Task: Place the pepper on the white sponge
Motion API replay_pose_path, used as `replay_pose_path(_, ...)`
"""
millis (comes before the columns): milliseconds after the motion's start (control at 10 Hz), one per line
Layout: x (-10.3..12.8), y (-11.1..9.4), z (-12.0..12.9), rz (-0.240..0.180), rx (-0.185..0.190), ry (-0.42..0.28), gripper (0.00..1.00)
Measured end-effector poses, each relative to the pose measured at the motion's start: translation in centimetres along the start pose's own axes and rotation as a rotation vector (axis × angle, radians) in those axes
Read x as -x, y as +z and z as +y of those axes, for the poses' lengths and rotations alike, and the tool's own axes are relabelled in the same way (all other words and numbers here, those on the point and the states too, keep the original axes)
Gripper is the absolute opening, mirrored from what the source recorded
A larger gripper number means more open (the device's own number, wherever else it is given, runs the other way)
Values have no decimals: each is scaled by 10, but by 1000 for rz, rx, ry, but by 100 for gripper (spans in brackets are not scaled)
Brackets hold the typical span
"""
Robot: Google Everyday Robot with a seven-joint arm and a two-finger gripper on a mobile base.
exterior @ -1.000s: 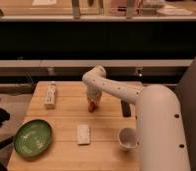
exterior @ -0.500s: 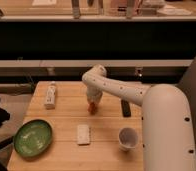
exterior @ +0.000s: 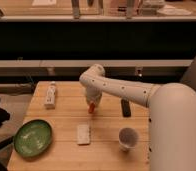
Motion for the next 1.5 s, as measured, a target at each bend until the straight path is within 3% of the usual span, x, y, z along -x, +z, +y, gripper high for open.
replay_pose_path(1000, 64, 5, 21, 10, 13, -138, 0)
replay_pose_path(1500, 96, 9, 19, 9, 11, -218, 0)
